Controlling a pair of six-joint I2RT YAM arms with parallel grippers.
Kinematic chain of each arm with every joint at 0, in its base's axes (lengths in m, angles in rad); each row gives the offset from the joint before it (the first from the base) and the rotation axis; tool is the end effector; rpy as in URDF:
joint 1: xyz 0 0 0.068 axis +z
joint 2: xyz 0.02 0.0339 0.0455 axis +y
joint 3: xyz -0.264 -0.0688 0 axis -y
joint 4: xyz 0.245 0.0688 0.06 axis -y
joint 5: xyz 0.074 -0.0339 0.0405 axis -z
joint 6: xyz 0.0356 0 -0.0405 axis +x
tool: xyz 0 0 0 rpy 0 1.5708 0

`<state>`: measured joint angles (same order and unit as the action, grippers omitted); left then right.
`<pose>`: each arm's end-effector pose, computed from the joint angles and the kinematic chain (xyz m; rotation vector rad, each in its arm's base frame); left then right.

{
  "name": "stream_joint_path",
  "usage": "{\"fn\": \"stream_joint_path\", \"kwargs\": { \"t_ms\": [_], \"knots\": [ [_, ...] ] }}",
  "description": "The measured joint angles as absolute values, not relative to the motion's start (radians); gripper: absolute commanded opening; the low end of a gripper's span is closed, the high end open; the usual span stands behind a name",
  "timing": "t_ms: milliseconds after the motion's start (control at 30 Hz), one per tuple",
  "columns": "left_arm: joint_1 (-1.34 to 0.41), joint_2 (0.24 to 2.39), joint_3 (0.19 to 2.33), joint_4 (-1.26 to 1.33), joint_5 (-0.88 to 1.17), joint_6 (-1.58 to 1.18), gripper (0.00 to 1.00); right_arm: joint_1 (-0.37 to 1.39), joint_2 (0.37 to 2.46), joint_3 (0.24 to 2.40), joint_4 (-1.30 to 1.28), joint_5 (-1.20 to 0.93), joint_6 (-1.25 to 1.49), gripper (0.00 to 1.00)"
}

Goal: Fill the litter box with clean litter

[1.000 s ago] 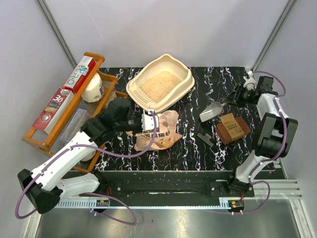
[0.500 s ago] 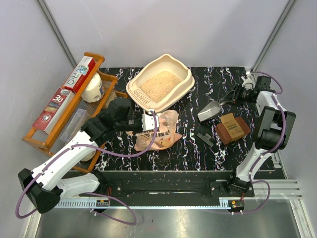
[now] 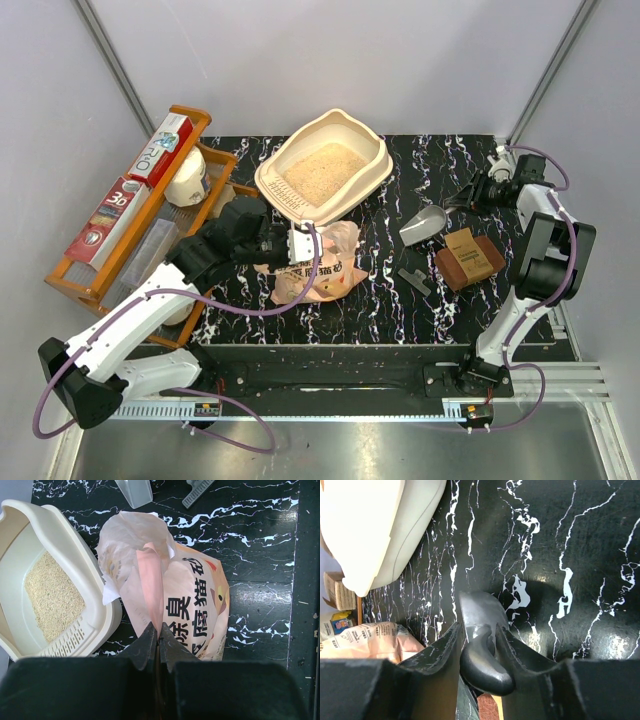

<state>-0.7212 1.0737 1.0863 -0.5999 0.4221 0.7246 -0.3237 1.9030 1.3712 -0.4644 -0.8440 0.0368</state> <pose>0.1608 -0.1608 0.3496 1.5848 1.4287 -0.4522 0.3884 -0.1023 0.2086 0.1126 2.3261 0.9283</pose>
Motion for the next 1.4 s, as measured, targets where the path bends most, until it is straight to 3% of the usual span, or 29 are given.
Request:
{"fn": "stream_joint_path", "kwargs": {
  "t_ms": [367, 900, 1133, 1267, 1400],
  "knots": [
    [-0.72, 1.076, 1.086, -0.6, 0.422, 0.725, 0.0, -0.324, 1.903, 1.373, -0.476, -0.696, -0.008, 0.61],
    [-0.72, 1.076, 1.085, -0.596, 0.419, 0.724, 0.0, -0.323, 1.843, 1.437, -0.524, -0.307, -0.08, 0.63],
    [-0.72, 1.076, 1.085, -0.594, 0.417, 0.717, 0.0, -0.278, 1.53, 1.411, -0.536, -0.67, -0.075, 0.63],
    [-0.719, 1.076, 1.085, -0.578, 0.417, 0.683, 0.0, -0.129, 1.354, 1.317, -0.527, -0.844, -0.127, 0.64],
    [-0.714, 1.081, 1.086, -0.565, 0.416, 0.645, 0.0, 0.009, 1.34, 1.262, -0.532, -0.909, -0.141, 0.63]
  ]
}}
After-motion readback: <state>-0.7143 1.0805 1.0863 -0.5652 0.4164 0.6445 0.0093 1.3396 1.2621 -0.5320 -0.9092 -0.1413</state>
